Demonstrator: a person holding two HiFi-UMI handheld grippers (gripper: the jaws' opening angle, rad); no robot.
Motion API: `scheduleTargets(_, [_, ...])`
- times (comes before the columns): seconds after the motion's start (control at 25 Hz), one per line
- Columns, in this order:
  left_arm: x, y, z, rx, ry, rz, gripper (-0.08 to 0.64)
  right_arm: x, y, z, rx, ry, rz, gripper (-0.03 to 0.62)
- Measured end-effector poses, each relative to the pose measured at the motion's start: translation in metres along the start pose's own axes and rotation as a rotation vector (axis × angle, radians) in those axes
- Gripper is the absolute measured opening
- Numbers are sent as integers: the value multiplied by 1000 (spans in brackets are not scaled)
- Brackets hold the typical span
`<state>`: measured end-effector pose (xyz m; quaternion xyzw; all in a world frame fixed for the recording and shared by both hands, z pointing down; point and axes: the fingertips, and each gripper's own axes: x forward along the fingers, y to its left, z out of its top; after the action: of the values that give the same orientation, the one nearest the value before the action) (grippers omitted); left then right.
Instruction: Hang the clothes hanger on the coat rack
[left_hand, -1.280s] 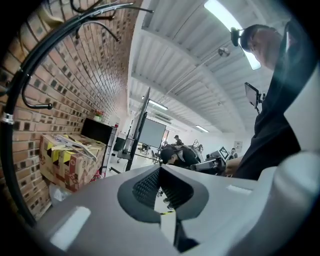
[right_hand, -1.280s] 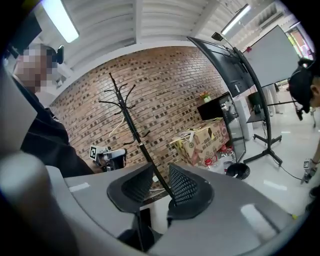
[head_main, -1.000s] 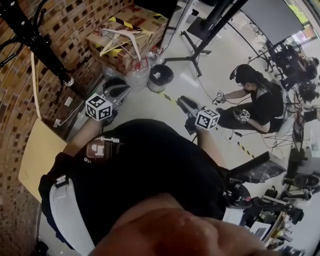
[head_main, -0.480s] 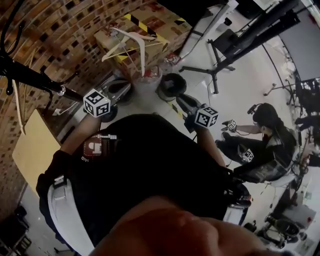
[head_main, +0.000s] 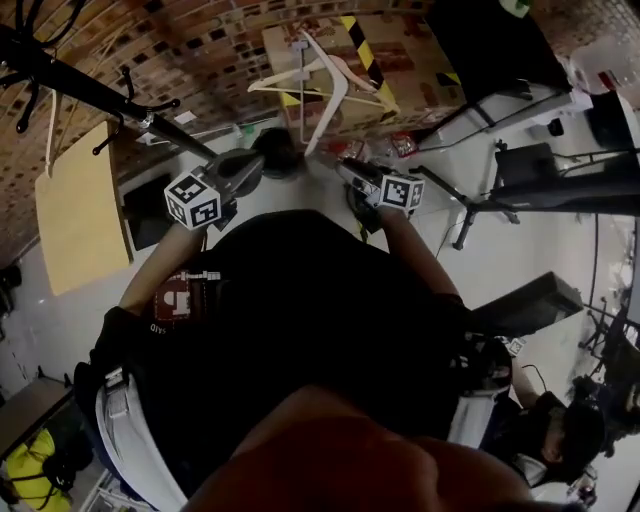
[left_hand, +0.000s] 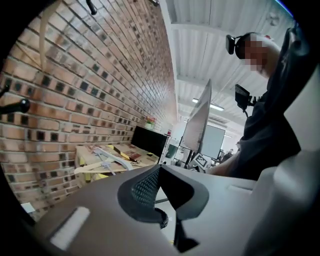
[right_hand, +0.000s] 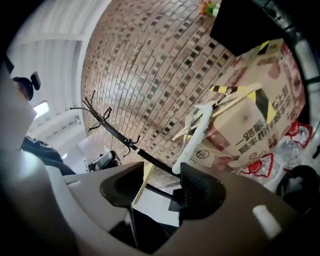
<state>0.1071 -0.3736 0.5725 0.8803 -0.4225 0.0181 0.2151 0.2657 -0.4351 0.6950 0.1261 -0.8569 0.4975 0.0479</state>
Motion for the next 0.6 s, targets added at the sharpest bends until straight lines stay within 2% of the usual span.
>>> scheduleTargets(0.2, [-43, 26, -11, -40, -18, 118, -6, 68, -33, 11, 116, 40, 20, 302])
scheduleTargets(0.32, [-69, 41, -18, -54, -15, 159, -6, 97, -51, 24, 194, -9, 18, 335])
scheduleTargets(0.4, [-86, 53, -19, -62, -15, 181, -6, 111, -60, 35, 237, -54, 8, 339])
scheduleTargets(0.56, [-115, 76, -21, -81, -12, 213, -6, 132, -78, 40, 274, -80, -36, 337])
scheduleTargets(0.6, [-120, 81, -21, -85, -12, 220, -6, 134, -83, 40, 284, -93, -53, 309])
